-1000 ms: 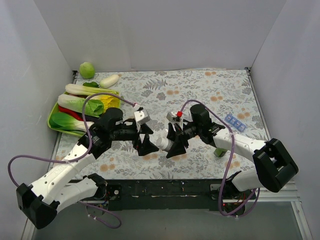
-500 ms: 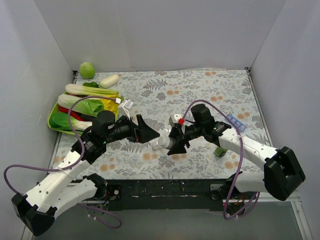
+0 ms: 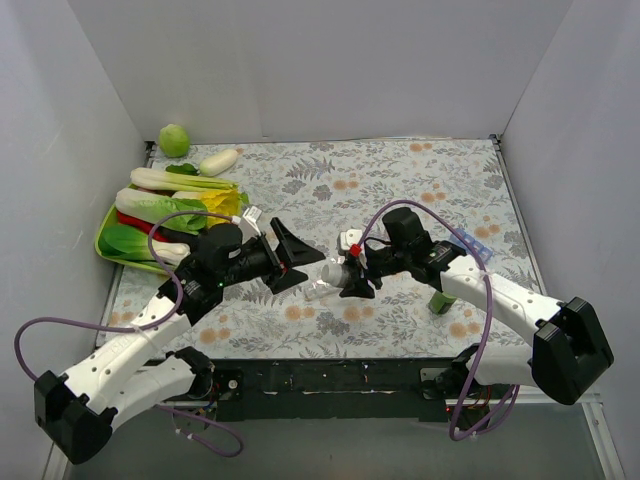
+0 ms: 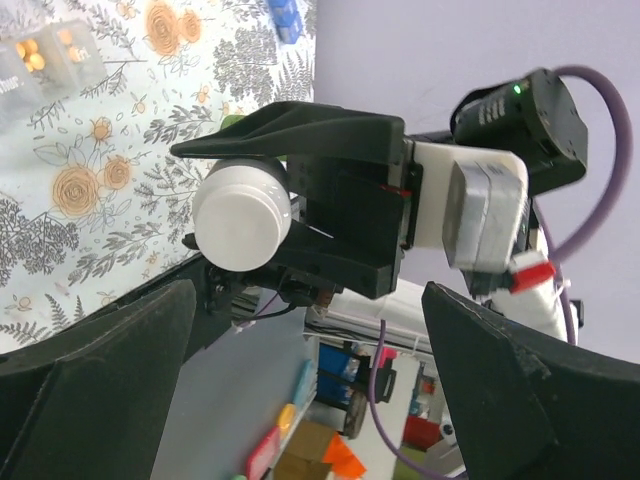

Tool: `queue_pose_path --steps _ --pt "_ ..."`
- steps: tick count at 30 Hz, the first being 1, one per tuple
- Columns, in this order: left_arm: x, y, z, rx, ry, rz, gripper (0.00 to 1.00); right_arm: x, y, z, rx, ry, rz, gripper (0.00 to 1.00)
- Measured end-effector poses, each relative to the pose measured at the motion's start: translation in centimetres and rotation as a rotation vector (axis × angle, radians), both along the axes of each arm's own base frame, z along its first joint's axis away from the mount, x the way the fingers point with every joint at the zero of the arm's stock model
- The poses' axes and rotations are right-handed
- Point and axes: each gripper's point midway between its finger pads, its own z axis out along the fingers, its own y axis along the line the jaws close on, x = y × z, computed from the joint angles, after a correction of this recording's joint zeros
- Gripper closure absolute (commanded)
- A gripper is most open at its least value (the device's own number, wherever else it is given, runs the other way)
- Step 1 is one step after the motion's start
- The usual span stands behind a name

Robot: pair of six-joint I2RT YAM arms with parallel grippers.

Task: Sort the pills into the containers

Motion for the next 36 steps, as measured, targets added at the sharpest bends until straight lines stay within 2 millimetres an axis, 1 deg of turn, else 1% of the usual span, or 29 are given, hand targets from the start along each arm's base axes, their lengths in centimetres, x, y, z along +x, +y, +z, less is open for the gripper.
queue_pose_path --steps 5,9,12,13,19,20,26,27,29,31,33,34,36 --pt "1.0 -0.8 -0.9 0.009 0.086 0.018 0.02 0.6 -0.2 -0.2 -0.021 -0.028 -0.018 0.99" --pt "1.5 -1.4 -1.1 0.012 0.117 0.016 0.02 0.7 -0.3 -0.3 -0.030 -0.035 -0.024 0.99" --pt "1.6 -1.8 -1.7 0.019 0.141 0.005 0.03 0.8 -0.3 -0.1 -0.030 -0.041 -0.025 0.99" --pt "1.7 -1.9 -1.9 0.023 0.148 0.002 0.07 0.8 -0.3 -0.1 -0.030 -0.042 -0.026 0.99" --pt "1.8 -2.5 -3.0 0.046 0.173 -0.015 0.16 0.9 -0.3 -0.1 -0.031 -0.043 -0.025 0.99" --pt "1.7 -2.6 -3.1 0.049 0.176 -0.018 0.20 0.9 -0.3 -0.1 -0.031 -0.043 -0.025 0.99" --pt "1.6 -2.9 -4.0 0.068 0.189 -0.043 0.31 0.9 -0.3 0.0 -0.029 -0.045 -0.024 0.99" --pt "1.6 -3.0 -4.1 0.072 0.191 -0.046 0.37 0.9 -0.3 0.0 -0.029 -0.044 -0.024 0.99" --pt "1.7 -3.1 -4.6 0.081 0.196 -0.050 0.42 0.9 -0.3 0.1 -0.028 -0.044 -0.025 0.99" --pt "1.7 -3.1 -5.0 0.091 0.198 -0.057 0.61 0.9 -0.3 0.1 -0.026 -0.040 -0.023 0.99" --pt "1.6 -3.2 -5.2 0.095 0.201 -0.067 0.69 0.8 -0.3 0.1 -0.024 -0.034 -0.023 0.99" --pt "1.6 -3.3 -5.1 0.092 0.191 -0.077 0.81 0.8 -0.3 0.1 -0.026 -0.027 -0.025 0.99" --pt "1.6 -3.4 -5.0 0.090 0.177 -0.089 0.91 0.8 -0.4 0.2 -0.021 -0.017 -0.027 0.99"
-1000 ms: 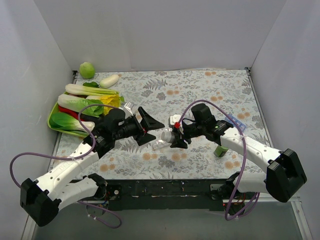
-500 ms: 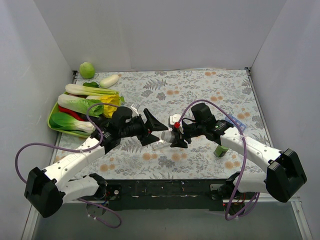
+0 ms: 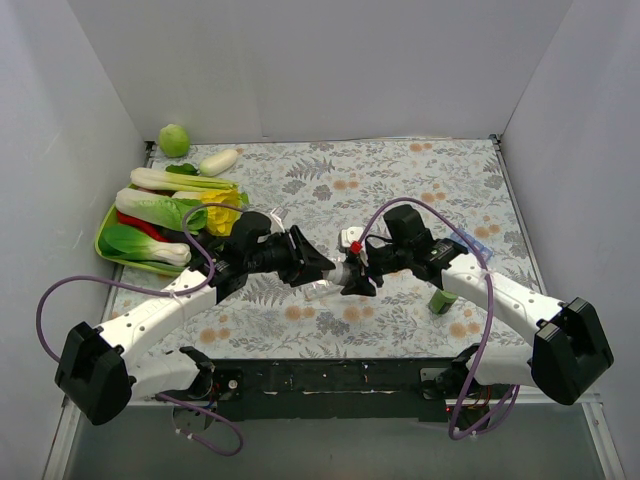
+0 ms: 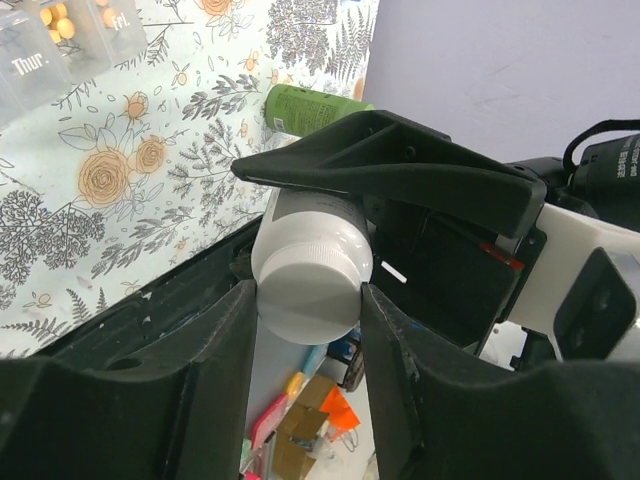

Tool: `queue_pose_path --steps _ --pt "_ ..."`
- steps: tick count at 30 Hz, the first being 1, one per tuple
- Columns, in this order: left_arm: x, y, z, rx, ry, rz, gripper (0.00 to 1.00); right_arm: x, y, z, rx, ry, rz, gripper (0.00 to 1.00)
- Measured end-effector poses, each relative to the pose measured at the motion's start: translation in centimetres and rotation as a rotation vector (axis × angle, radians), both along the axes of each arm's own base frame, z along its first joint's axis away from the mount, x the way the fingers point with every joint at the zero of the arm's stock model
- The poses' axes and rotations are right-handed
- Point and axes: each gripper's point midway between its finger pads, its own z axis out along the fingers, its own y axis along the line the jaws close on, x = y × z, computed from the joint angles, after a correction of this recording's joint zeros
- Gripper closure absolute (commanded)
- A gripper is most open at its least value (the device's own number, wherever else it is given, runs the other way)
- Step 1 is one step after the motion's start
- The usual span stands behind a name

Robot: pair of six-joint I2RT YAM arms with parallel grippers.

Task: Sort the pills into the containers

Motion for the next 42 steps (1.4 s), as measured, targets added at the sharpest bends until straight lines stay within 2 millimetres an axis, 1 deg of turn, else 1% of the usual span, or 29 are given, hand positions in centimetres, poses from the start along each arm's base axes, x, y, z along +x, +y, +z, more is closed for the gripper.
queue_pose_path --steps 1,3,5,8,11,13,15,16,17,18,20,21,22,23,24,26,29,31,32,33,34,37,39,41,42 --pt "0.0 0.0 0.0 -0.001 -0.008 -0.006 0.97 0.0 0.0 0.1 0.004 0.006 0.000 0.99" --pt "-0.1 -0.1 0.2 -0.005 -0.042 -0.032 1.00 -0.2 0.0 0.2 0.014 0.023 0.004 0.99" --pt "-0.2 -0.2 0.5 -0.008 -0.094 -0.069 1.00 -0.4 0.0 0.5 0.029 0.051 0.008 0.99" --pt "-0.7 -0.3 1.1 -0.012 -0.226 -0.176 1.00 -1.0 0.1 1.1 0.068 0.104 0.030 0.99" --pt "-1.5 -0.5 1.8 -0.003 -0.393 -0.334 1.00 -1.9 0.2 1.7 0.128 0.187 0.057 0.99" --pt "-2.3 -0.4 1.9 0.026 -0.539 -0.462 1.00 -2.6 0.4 1.8 0.165 0.257 0.077 0.99" --pt "-3.0 -0.3 1.8 0.055 -0.679 -0.568 1.00 -3.9 0.5 1.9 0.200 0.385 0.110 0.99" --pt "-3.2 -0.3 1.7 0.073 -0.750 -0.618 0.96 -4.5 0.6 1.9 0.216 0.440 0.131 0.99" --pt "-3.5 -0.2 1.5 0.094 -0.814 -0.667 0.91 -5.0 0.7 1.8 0.229 0.489 0.155 0.99" --pt "-3.6 -0.1 1.3 0.106 -0.851 -0.695 0.74 -5.4 0.8 1.8 0.236 0.530 0.174 0.99" --pt "-3.7 0.0 1.1 0.135 -0.928 -0.753 0.54 -6.0 0.8 1.9 0.243 0.587 0.199 0.99" --pt "-3.6 0.0 1.2 0.145 -0.957 -0.763 0.34 -6.1 0.8 2.1 0.248 0.598 0.206 0.99" --pt "-3.5 0.0 1.5 0.152 -0.987 -0.764 0.25 -6.1 0.8 2.3 0.254 0.595 0.210 0.99" --pt "-3.2 0.0 2.0 0.163 -1.026 -0.746 0.09 -6.1 0.9 2.5 0.260 0.590 0.218 0.99" --pt "-2.9 0.1 2.9 0.172 -1.062 -0.715 0.02 -6.2 0.9 2.7 0.265 0.583 0.227 0.99" --pt "-2.8 0.7 4.9 0.177 -1.138 -0.636 0.02 -6.4 1.0 2.8 0.267 0.573 0.237 0.99" --pt "-3.3 2.1 8.3 0.155 -1.202 -0.505 0.02 -6.4 0.9 2.7 0.269 0.552 0.241 0.99" --pt "-3.5 2.5 9.8 0.127 -1.192 -0.446 0.02 -6.4 0.9 2.7 0.267 0.537 0.237 0.99" --pt "-3.5 2.4 10.1 0.115 -1.166 -0.429 0.02 -6.3 0.9 2.7 0.267 0.531 0.235 0.99" --pt "-3.3 2.2 9.9 0.110 -1.119 -0.416 0.02 -6.2 1.0 2.7 0.267 0.520 0.234 0.99" --pt "-3.0 1.8 9.3 0.110 -1.055 -0.412 0.02 -6.1 1.0 2.7 0.268 0.510 0.233 0.99" --pt "-1.9 0.4 6.6 0.134 -0.854 -0.413 0.02 -5.9 1.0 2.6 0.266 0.491 0.226 0.99" --pt "-1.4 -0.2 3.6 0.168 -0.703 -0.421 0.09 -5.8 1.0 2.5 0.263 0.483 0.218 0.99" --pt "-1.5 -0.3 2.0 0.187 -0.611 -0.420 0.14 -5.8 1.0 2.4 0.261 0.473 0.214 0.99" --pt "-1.6 -0.3 1.7 0.189 -0.585 -0.418 0.20 -5.7 1.0 2.3 0.259 0.471 0.209 0.99"
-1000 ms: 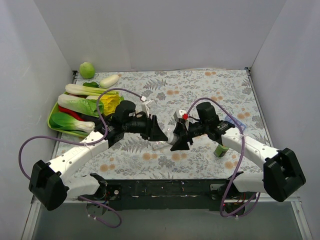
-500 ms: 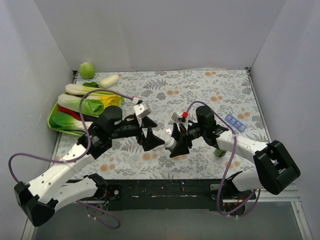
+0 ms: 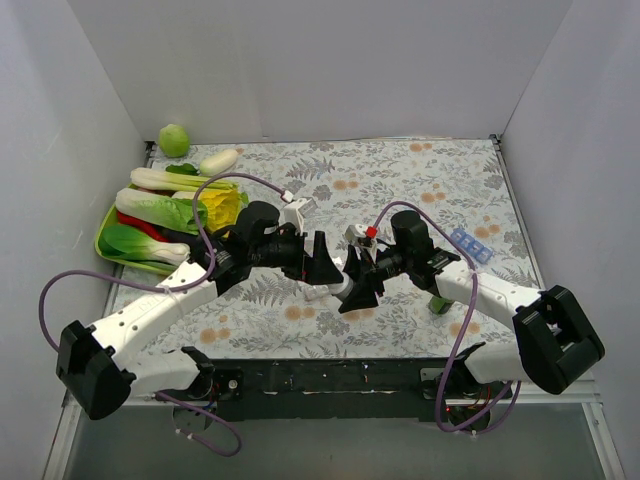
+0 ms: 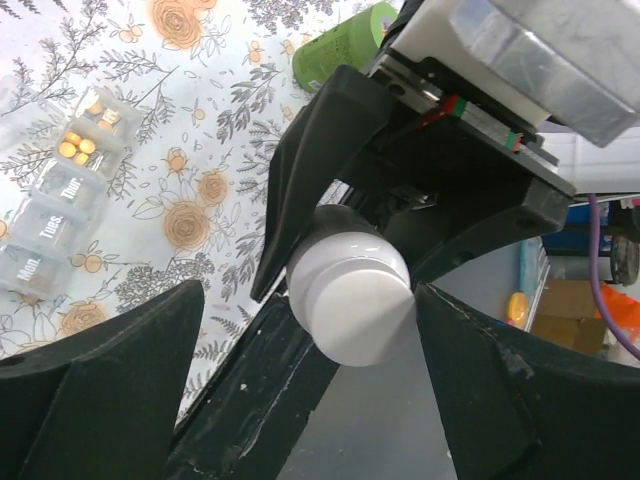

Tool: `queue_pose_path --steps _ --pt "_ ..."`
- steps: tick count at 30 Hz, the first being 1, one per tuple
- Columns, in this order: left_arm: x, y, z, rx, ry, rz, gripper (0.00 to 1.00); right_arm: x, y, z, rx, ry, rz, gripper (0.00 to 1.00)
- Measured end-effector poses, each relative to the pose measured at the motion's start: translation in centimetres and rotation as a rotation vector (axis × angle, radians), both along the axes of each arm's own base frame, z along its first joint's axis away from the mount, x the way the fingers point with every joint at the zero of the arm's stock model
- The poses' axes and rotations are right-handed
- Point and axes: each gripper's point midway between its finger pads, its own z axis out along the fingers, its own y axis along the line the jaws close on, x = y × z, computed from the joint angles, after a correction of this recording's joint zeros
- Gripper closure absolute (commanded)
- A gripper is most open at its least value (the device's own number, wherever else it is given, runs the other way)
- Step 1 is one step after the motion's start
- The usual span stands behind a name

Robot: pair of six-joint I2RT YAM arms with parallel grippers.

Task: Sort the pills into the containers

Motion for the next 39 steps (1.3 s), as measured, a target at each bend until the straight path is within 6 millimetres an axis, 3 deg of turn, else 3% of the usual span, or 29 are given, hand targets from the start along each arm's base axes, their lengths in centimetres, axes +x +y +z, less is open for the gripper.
queue_pose_path --steps 4,11,12,13,16,19,22,23,25,26,29,35,39 --pt "-0.5 -0.2 0.2 -0.015 0.039 -0.007 0.33 0.1 0.0 -0.2 -0.004 -0.009 -0.008 0.99" --pt "-1.0 -0.6 -0.4 -0.016 0.092 -0.036 0.45 0.4 0.0 -0.6 -0.023 -0.009 -0.028 0.99" --pt "-1.1 -0.6 -0.4 -0.017 0.095 -0.041 0.50 0.4 0.0 -0.6 -0.023 -0.011 -0.029 0.99" --pt "-1.2 -0.6 -0.4 -0.018 0.098 -0.045 0.66 0.5 0.1 -0.6 -0.023 -0.014 -0.032 0.99" --pt "-1.5 -0.5 -0.6 -0.012 0.105 -0.062 0.99 0.7 -0.1 -1.0 -0.053 0.011 -0.053 0.99" --pt "-1.4 -0.6 -1.0 -0.004 0.119 -0.065 1.00 0.8 -0.2 -1.3 -0.067 0.016 -0.062 0.97" --pt "-1.3 -0.6 -1.1 0.006 0.124 -0.061 1.00 0.8 -0.2 -1.6 -0.076 0.011 -0.068 0.82" --pt "-1.2 -0.6 -1.2 0.011 0.122 -0.055 1.00 0.9 -0.2 -1.6 -0.077 0.006 -0.070 0.66" --pt "-0.9 -0.5 -1.1 0.024 0.115 -0.041 1.00 1.0 -0.2 -1.6 -0.076 -0.002 -0.071 0.48" --pt "-0.8 -0.5 -1.1 0.032 0.112 -0.031 1.00 1.1 -0.1 -1.6 -0.075 -0.007 -0.073 0.32" --pt "0.1 -0.2 -1.0 0.053 0.107 0.012 1.00 1.7 0.0 -1.6 -0.077 -0.042 -0.092 0.10" --pt "4.7 1.8 0.0 0.058 0.118 0.170 1.00 5.4 0.2 -0.8 -0.102 -0.188 -0.204 0.06" --pt "10.4 4.1 0.4 0.112 0.079 0.321 1.00 9.1 -1.2 0.0 -0.126 -0.246 -0.322 0.05"
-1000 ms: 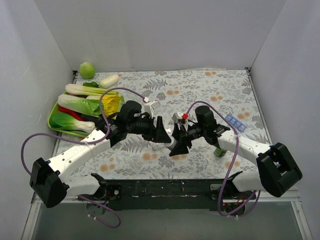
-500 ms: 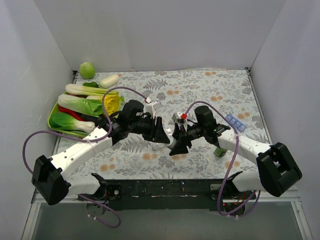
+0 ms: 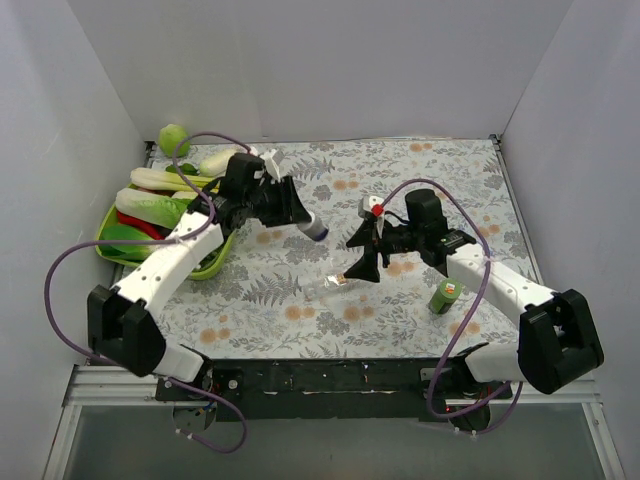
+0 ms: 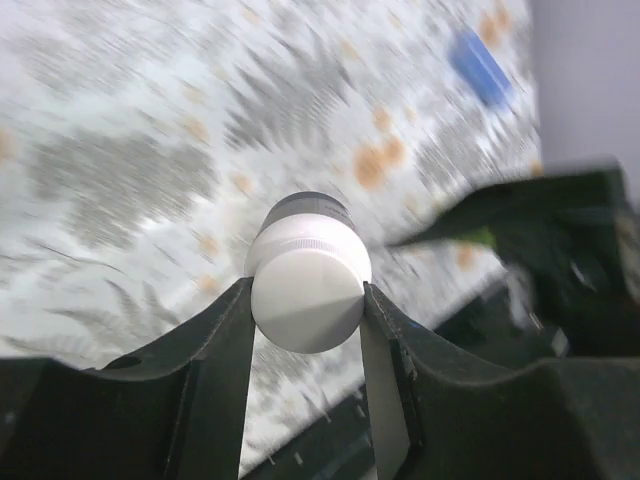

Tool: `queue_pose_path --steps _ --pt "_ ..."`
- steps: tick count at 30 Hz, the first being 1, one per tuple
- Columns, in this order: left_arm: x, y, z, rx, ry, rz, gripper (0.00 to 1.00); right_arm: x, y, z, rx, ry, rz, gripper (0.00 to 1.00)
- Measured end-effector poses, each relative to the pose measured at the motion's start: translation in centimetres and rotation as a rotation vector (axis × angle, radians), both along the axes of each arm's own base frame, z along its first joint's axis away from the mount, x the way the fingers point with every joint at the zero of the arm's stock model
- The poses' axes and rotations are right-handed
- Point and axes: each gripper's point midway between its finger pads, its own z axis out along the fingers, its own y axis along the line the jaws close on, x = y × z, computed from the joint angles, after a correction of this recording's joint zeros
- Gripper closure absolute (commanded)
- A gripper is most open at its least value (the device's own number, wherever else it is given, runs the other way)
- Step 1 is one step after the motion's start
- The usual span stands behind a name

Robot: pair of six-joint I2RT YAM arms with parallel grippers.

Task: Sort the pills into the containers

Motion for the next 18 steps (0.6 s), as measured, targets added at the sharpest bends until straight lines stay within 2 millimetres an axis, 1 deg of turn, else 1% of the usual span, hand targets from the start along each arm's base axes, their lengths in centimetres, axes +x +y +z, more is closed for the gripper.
queue_pose_path --steps 2,4,7,9,12,16,18 --pt "4.3 2.1 -0.8 0.076 -0.023 0.112 1.00 0.9 -0.9 -0.3 -0.017 0.000 -0.041 0.04" --pt "8.3 4.1 -1.9 0.143 -0.036 0.206 1.00 1.3 -1.5 -0.7 -0.037 0.008 -0.066 0.04" --pt "13.1 6.9 -4.6 0.240 -0.022 0.312 1.00 1.8 -2.2 -0.9 -0.052 0.006 -0.095 0.03" --pt "15.7 8.4 -6.6 0.298 -0.002 0.365 1.00 2.1 -2.6 -0.9 -0.052 -0.005 -0.110 0.03" --pt "19.6 10.2 -8.8 0.370 0.007 0.436 1.00 2.3 -3.2 -0.9 -0.054 -0.008 -0.127 0.02" --pt "24.8 11.7 -10.4 0.434 -0.021 0.520 1.00 2.6 -3.9 -0.6 -0.049 -0.025 -0.149 0.02" --pt "26.8 12.3 -10.8 0.455 -0.035 0.547 0.97 2.6 -4.2 -0.5 -0.046 -0.031 -0.157 0.02"
